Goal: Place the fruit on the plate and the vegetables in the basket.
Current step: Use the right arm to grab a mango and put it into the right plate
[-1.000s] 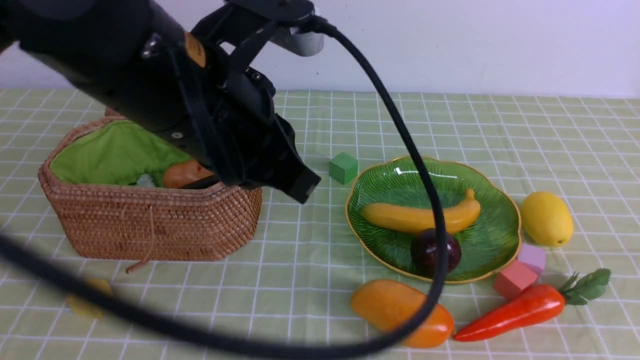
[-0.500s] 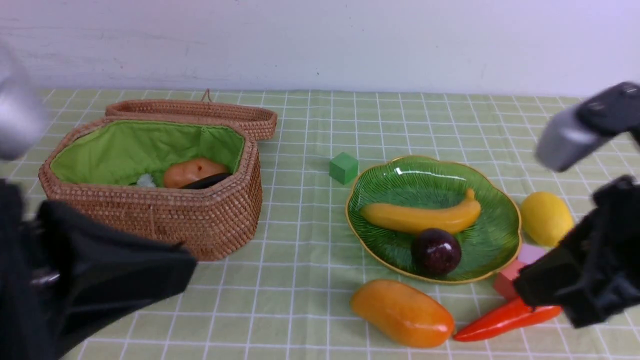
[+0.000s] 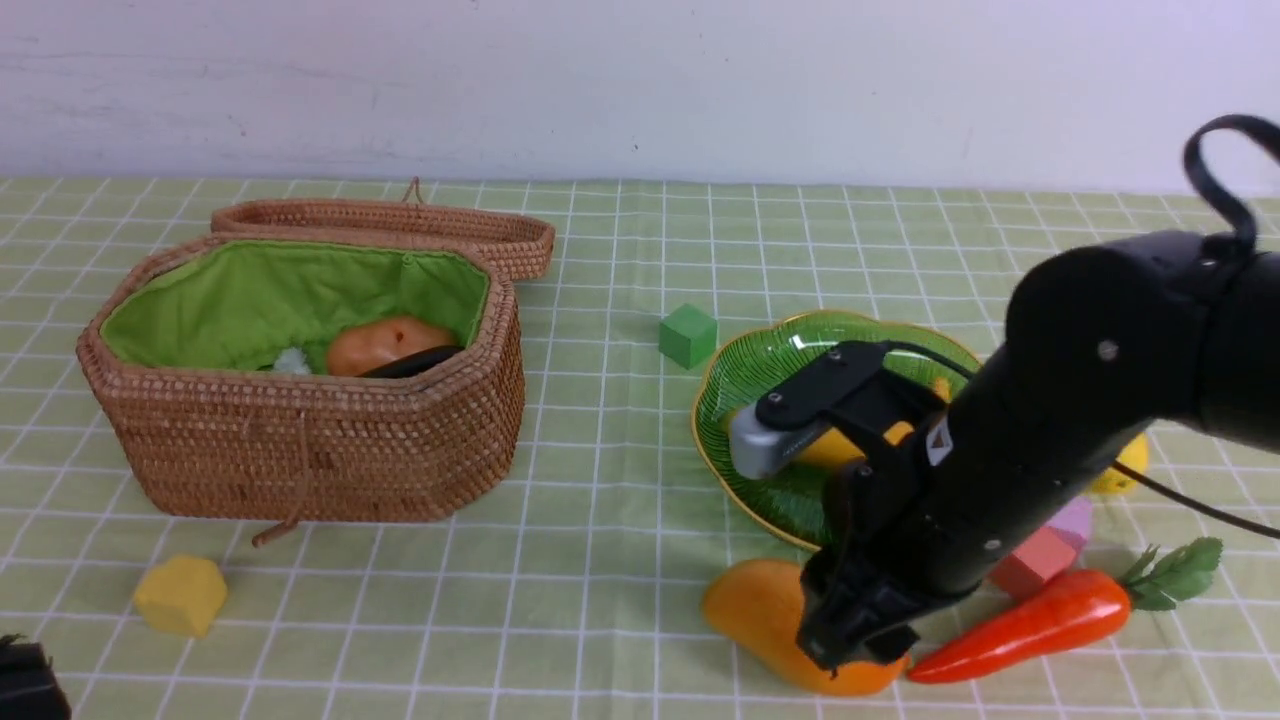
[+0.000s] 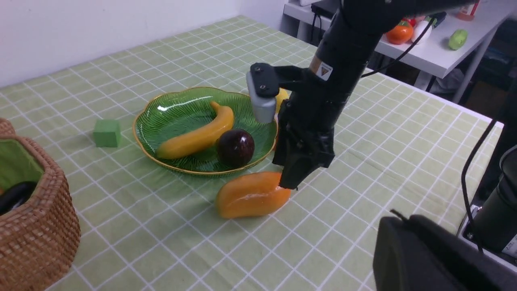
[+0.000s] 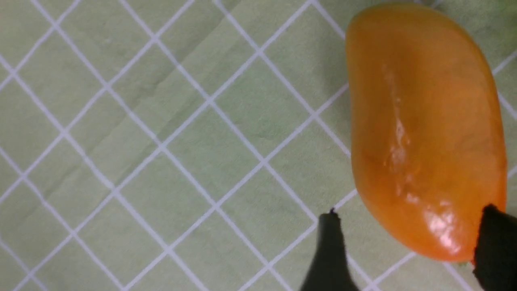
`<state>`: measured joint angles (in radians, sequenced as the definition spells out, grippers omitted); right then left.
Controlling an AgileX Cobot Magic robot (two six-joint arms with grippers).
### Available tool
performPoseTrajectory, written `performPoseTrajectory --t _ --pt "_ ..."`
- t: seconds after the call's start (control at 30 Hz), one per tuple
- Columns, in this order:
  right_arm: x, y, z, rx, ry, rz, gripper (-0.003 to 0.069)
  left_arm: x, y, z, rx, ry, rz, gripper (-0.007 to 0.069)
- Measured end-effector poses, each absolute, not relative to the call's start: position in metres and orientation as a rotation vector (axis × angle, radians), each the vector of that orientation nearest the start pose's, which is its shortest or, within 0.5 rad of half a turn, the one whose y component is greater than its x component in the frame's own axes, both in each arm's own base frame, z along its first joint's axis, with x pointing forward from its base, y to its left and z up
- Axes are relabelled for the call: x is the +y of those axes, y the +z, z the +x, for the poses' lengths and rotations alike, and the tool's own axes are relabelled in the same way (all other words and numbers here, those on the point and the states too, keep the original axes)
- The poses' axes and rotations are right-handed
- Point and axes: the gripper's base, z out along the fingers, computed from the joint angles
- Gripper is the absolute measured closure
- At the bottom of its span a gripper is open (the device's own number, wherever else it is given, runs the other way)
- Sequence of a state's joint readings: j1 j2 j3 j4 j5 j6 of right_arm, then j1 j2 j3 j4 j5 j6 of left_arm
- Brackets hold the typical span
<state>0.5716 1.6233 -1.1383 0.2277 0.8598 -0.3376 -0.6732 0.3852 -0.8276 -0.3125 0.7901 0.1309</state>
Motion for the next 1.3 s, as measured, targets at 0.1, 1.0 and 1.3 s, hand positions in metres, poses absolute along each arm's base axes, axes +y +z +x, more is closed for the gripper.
performPoseTrajectory --t 0.1,1.0,1.3 --pt "0.19 0.227 0.27 2.624 0.293 -1.1 0.0034 -0.043 0.389 0.022 1.735 -0.737 0.688 0.0638" --pt "0.2 0.182 0.288 2.687 0.265 -1.105 0.0059 -0.045 0.389 0.02 1.746 -0.775 0.69 0.0638" --pt "0.204 0.184 0.288 2.739 0.329 -1.081 0.0059 -0.045 0.389 0.02 1.748 -0.78 0.69 0.0638"
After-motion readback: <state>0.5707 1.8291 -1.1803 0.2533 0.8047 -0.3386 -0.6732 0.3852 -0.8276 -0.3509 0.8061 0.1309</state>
